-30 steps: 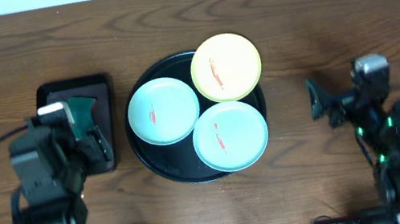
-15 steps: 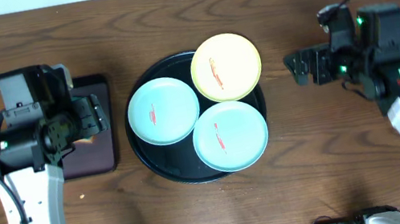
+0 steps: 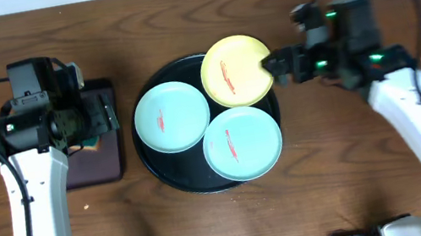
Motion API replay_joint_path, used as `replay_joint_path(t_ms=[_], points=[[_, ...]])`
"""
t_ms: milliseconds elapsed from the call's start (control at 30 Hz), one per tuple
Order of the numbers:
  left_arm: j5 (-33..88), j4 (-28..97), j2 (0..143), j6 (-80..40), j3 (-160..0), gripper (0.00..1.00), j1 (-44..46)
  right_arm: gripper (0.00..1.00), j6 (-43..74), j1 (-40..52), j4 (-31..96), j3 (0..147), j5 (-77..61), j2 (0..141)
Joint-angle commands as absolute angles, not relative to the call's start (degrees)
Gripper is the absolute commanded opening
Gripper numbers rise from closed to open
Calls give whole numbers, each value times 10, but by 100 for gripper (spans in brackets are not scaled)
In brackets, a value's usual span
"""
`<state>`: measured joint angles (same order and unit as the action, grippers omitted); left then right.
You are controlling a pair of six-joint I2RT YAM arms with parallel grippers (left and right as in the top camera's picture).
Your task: Clean dirty plates on tray and stack at the side
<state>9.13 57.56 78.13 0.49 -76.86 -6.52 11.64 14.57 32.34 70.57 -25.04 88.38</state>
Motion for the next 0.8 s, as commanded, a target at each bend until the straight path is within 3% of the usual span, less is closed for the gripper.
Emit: replay_joint_path(t_ms=[0,233,467,767], points=[[98,571,782,15,-781,75,-62,88,164,198,350,768,-187,918],[1,570,783,-47,-781,75,-64,73,219,279,464,926,-133,1052],[-15,569,786,-50,-780,76,-69,48,295,338,443,939,-98,1139],[-24,569,814,-50,-780,76,-68,29,312,382,414,939,-62,1203]])
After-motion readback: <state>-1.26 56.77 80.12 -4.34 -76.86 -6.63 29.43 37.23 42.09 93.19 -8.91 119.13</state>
